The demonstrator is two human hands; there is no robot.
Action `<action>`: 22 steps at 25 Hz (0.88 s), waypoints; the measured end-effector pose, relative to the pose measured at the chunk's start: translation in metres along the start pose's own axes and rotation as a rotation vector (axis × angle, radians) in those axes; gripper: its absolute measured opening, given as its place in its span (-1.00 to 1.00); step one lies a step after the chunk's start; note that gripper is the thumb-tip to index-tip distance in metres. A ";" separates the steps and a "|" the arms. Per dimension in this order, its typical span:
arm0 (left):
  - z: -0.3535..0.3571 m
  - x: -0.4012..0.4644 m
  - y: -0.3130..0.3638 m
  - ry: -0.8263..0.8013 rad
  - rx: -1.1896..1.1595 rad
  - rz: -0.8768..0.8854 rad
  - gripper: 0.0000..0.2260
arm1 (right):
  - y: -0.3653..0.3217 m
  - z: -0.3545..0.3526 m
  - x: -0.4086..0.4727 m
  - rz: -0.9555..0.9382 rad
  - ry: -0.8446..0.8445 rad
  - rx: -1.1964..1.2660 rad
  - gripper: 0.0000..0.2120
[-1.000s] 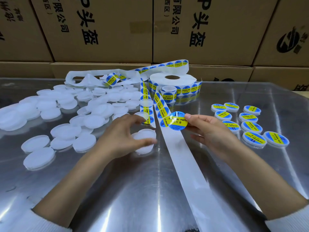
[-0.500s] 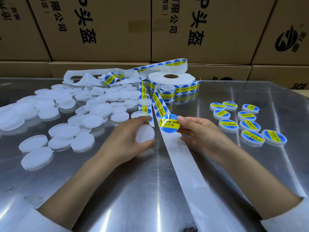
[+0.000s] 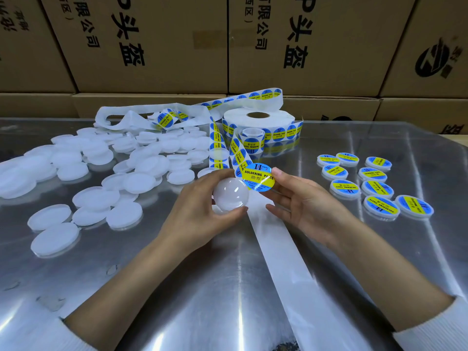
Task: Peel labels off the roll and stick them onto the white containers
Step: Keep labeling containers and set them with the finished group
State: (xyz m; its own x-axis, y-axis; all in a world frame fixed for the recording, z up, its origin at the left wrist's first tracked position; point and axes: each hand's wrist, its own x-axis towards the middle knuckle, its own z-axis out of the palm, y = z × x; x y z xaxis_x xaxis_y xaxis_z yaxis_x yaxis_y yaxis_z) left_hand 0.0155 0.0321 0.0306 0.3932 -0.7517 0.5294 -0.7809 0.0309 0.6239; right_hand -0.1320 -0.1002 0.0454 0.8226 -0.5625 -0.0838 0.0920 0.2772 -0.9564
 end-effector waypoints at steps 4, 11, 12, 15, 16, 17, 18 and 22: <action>0.002 0.000 0.003 0.016 -0.090 0.011 -0.33 | 0.005 0.005 0.000 0.026 -0.032 -0.051 -0.75; 0.003 -0.002 0.007 -0.038 -0.121 0.060 -0.18 | 0.011 0.010 -0.001 0.042 -0.077 -0.107 -0.70; 0.003 -0.002 0.007 -0.034 -0.121 0.059 -0.18 | 0.011 0.010 -0.001 0.043 -0.072 -0.110 -0.71; 0.003 -0.002 0.008 -0.023 -0.111 0.067 -0.19 | 0.011 0.010 0.000 0.038 -0.055 -0.117 -0.72; 0.003 -0.002 0.008 -0.020 -0.112 0.069 -0.19 | 0.011 0.010 0.000 0.036 -0.049 -0.119 -0.71; 0.003 -0.002 0.008 -0.018 -0.116 0.070 -0.20 | 0.011 0.010 -0.001 0.034 -0.042 -0.122 -0.70; 0.003 -0.002 0.008 -0.016 -0.118 0.070 -0.20 | 0.011 0.010 -0.001 0.032 -0.034 -0.125 -0.68; 0.003 -0.003 0.009 -0.011 -0.116 0.079 -0.21 | 0.011 0.011 -0.001 0.023 -0.009 -0.126 -0.71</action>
State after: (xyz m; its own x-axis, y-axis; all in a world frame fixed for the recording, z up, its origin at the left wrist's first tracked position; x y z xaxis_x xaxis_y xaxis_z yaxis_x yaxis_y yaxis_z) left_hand 0.0057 0.0325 0.0334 0.3269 -0.7511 0.5736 -0.7475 0.1659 0.6432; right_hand -0.1256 -0.0881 0.0384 0.8288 -0.5498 -0.1041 0.0021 0.1891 -0.9819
